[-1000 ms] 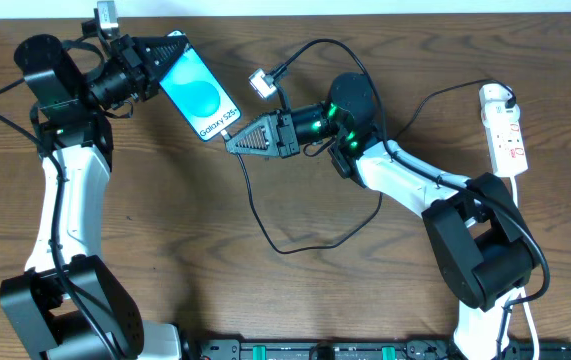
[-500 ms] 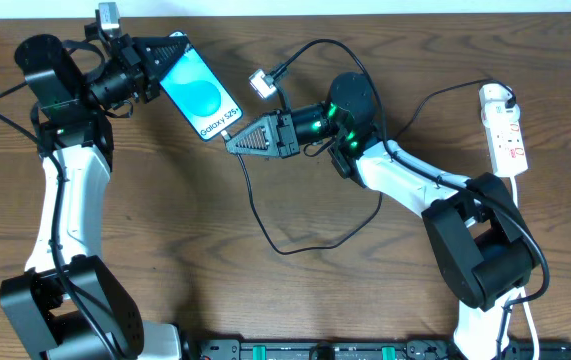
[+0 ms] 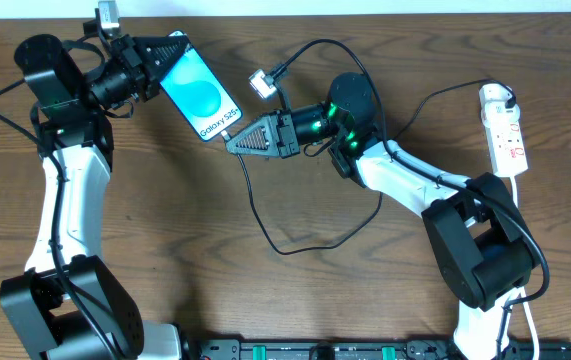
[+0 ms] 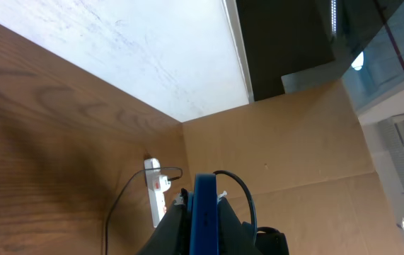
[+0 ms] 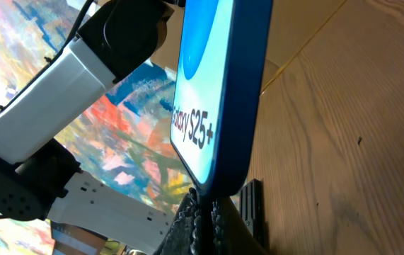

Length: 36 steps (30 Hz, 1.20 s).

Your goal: Plug charger to phone and switch on socket

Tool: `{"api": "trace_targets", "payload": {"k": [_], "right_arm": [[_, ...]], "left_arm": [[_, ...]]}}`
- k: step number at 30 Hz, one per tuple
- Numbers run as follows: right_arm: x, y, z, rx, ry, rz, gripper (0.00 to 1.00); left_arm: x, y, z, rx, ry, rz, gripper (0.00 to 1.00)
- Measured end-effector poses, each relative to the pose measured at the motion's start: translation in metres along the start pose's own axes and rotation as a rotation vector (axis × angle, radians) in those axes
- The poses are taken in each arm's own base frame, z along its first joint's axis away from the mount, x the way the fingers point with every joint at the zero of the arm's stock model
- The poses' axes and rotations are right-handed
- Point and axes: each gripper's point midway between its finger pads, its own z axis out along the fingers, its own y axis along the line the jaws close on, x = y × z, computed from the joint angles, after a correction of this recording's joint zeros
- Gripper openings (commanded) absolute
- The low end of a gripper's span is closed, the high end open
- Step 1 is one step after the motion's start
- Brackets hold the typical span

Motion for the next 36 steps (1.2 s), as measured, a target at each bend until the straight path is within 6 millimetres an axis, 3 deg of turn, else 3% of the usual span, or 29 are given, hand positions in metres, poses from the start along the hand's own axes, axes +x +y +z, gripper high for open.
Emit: {"api": "trace_targets", "payload": {"k": [36], "right_arm": [[-0.0009, -0.0004, -0.0009, 0.002, -0.004, 0.004, 0.01]], "left_arm": [[-0.0014, -0.0067, -0.0001, 0.020, 0.000, 0.073, 0.07]]}}
